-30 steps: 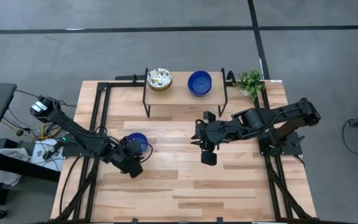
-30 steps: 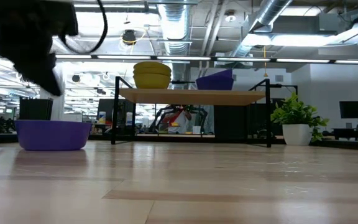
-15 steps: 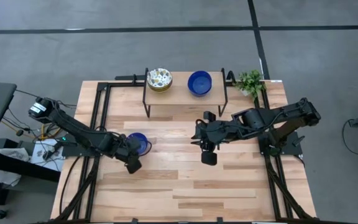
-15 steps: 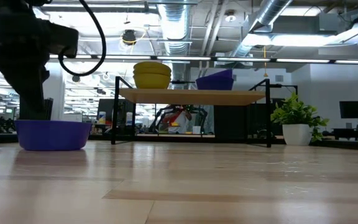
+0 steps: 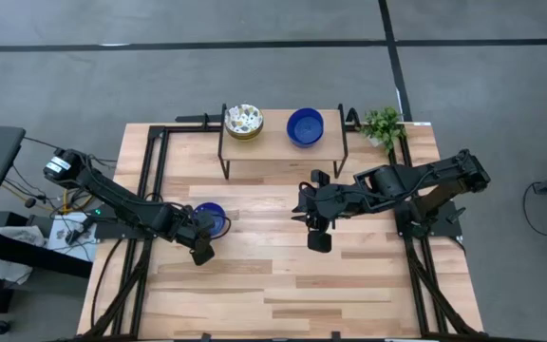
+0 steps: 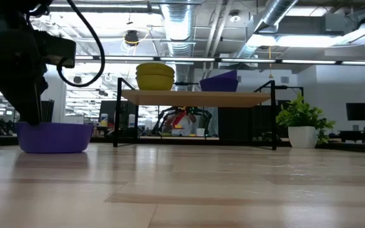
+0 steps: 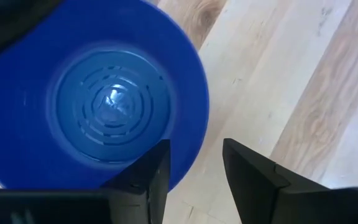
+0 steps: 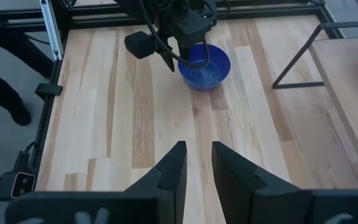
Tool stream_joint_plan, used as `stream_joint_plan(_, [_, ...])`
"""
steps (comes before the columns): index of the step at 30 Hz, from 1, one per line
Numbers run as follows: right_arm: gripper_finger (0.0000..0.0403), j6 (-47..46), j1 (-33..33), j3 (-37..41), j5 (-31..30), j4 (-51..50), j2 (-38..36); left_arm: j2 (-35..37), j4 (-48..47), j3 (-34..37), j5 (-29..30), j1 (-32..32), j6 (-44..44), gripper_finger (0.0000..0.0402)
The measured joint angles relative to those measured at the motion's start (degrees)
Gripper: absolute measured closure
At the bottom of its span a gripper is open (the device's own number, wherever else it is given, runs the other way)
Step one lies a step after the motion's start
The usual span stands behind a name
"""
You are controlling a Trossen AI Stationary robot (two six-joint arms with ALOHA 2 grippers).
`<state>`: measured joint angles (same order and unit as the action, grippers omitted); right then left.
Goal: Pick & Place Mini bowls
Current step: Stack the blue bowl on top of the blue bowl on the shelf
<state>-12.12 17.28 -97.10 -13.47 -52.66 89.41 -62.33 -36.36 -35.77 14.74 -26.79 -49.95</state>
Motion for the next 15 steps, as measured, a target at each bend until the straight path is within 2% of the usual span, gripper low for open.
stream_joint_plan(12, [0.0336,-1.0,0.0,0.0,0.0,0.0,0.0,0.0,0.9,1.9,0.0,0.0,0.2,0.0257])
stream_joint_plan(15, [0.0336,-1.0,0.0,0.0,0.0,0.0,0.0,0.0,1.1,1.9,-0.9,0.0,1.7,0.0267])
